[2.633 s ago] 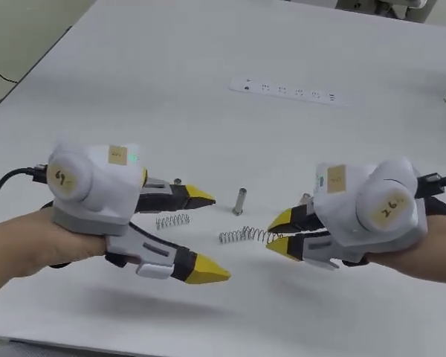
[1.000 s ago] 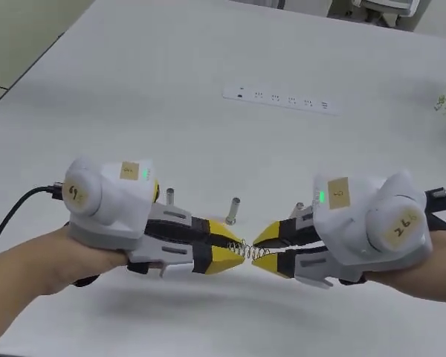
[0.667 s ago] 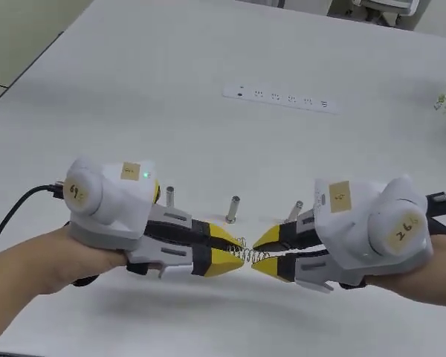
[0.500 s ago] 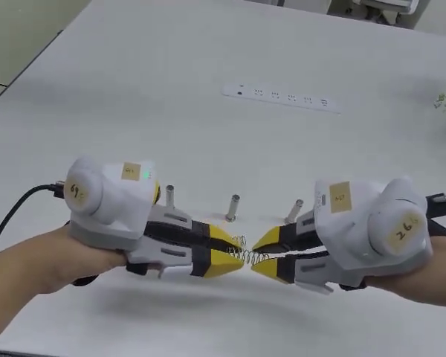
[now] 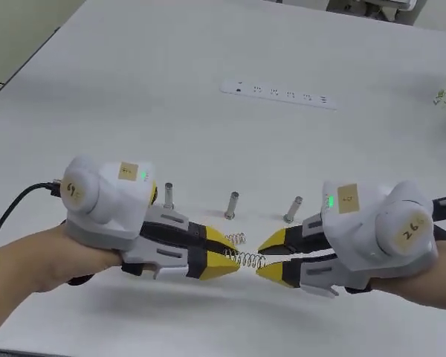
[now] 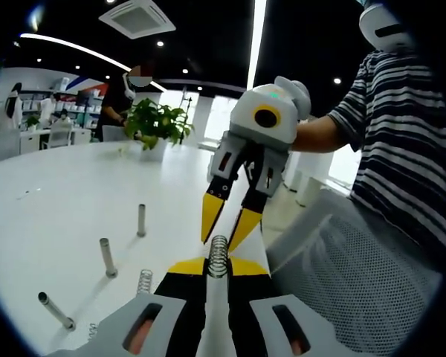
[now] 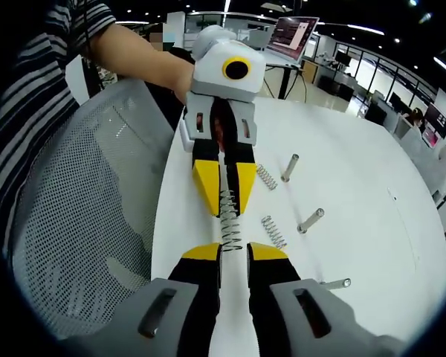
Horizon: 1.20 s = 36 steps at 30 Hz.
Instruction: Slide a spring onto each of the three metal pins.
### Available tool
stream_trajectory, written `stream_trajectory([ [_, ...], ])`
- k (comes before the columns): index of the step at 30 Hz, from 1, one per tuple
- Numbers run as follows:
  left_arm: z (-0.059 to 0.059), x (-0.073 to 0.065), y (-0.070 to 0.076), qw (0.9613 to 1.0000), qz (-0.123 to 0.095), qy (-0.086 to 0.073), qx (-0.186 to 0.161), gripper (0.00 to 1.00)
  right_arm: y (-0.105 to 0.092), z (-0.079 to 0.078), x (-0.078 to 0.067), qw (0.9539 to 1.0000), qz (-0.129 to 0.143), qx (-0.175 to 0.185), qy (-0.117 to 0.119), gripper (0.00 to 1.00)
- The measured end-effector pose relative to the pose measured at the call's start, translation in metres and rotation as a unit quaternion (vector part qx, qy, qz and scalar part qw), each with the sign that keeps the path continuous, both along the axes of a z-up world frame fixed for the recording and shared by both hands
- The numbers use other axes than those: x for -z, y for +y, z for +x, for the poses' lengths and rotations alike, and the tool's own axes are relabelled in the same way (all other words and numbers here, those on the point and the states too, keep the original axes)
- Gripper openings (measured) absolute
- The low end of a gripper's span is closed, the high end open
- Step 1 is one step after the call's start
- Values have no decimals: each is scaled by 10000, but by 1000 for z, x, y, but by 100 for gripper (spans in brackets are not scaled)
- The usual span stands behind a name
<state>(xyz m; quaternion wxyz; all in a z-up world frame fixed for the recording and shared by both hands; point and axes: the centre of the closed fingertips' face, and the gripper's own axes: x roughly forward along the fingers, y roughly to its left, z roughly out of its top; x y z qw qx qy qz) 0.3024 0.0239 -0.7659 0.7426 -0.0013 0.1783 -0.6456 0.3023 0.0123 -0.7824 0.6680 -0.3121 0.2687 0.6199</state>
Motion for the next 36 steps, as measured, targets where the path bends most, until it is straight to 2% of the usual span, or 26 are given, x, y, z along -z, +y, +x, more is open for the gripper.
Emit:
stream_trajectory([
  [8, 0, 2, 0, 10000, 16, 0, 10, 2, 0, -2, 2, 10000, 13, -78, -24, 8],
  [17, 0, 5, -2, 10000, 69, 13, 30, 2, -1, -1, 6, 9997, 52, -165, -172, 8],
  [21, -1, 8, -4, 9999, 120, 4, 65, 1, -1, -2, 12, 9999, 84, -76, -59, 8],
  [27, -1, 10, -3, 9999, 150, 9, 65, 1, -1, -2, 14, 9997, 221, 91, 56, 8],
  [32, 1, 10, -2, 9999, 129, 31, 25, 2, -1, -1, 9, 9996, 255, 42, -100, 8],
  [36, 2, 9, -3, 9999, 108, 19, 12, 2, -3, 1, 3, 9994, 126, -119, -299, 8],
])
